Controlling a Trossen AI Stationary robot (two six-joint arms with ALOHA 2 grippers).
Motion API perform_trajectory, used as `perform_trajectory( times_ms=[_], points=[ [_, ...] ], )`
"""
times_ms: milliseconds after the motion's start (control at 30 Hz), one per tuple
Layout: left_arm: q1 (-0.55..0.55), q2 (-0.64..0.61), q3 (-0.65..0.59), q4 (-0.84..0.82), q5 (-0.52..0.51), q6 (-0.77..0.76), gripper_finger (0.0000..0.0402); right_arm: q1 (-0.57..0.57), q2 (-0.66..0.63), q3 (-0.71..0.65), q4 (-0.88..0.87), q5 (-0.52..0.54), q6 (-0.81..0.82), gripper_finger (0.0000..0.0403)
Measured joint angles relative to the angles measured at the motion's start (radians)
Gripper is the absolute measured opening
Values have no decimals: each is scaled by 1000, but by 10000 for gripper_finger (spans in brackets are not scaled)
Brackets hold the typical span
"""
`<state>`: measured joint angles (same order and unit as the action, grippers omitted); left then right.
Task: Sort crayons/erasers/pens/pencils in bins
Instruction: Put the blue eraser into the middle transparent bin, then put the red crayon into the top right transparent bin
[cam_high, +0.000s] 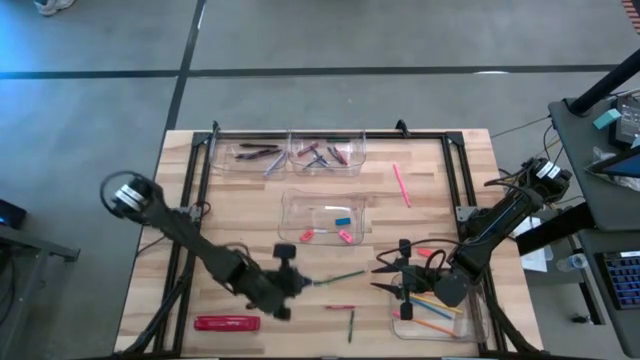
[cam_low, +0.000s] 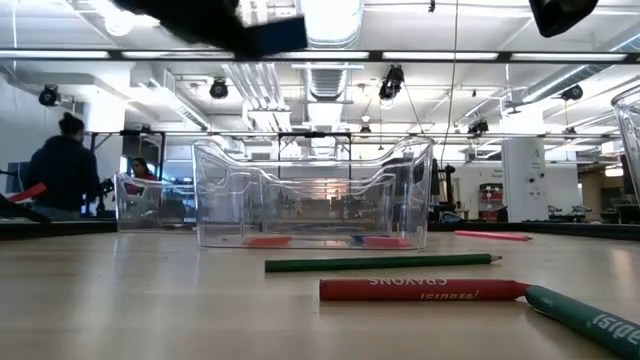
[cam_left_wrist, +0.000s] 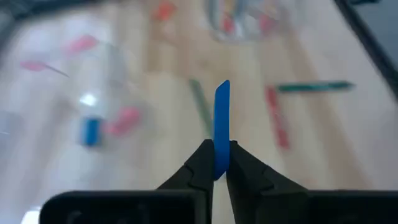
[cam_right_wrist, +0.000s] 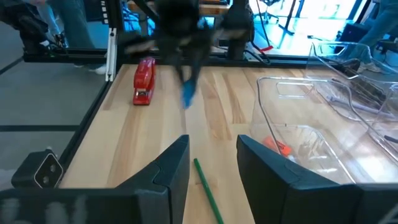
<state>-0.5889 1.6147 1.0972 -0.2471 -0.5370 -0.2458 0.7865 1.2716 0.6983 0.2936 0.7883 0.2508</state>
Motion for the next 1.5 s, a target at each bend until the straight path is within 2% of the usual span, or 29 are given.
perform_trajectory(
  times_ms=[100, 200, 367, 467, 600, 700, 800, 933, 1067, 1167, 1367, 1500],
  points=[
    [68, -86, -18, 1, -30, 79, 12, -2, 0, 0, 2, 0, 1, 123],
    [175, -120, -39, -8, -17, 102, 12, -2, 0, 0, 3, 0, 15, 123],
    [349, -117, -57, 5, 171, 90, 19, -2, 0, 0, 2, 0, 27, 123],
    [415, -108, -66, -10, 201, 72, 49, -4, 0, 0, 1, 0, 26, 123],
    [456, -109, -69, -7, 207, 77, 112, -4, 0, 0, -2, 0, 15, 123],
    [459, -125, -62, -6, 207, 70, 155, -4, 0, 0, -5, 0, 12, 123],
    [423, -162, -63, 56, 211, 49, 177, -4, 0, 0, -5, 0, -6, 123],
    [311, -182, -148, 368, 204, 114, 181, -6, 0, 0, -6, 0, -16, 123],
    [210, -170, -272, 723, 156, 204, 181, -9, 0, 0, -6, 1, -15, 123],
    [168, -172, -344, 897, 143, 229, 182, -10, 0, 0, -5, 0, 20, 123],
    [150, -189, -403, 940, 139, 226, 182, -12, 9, -1, 9, -2, 41, 123],
    [150, -189, -404, 941, 140, 227, 182, -19, 69, -1, 118, -41, 37, 123]
  ],
)
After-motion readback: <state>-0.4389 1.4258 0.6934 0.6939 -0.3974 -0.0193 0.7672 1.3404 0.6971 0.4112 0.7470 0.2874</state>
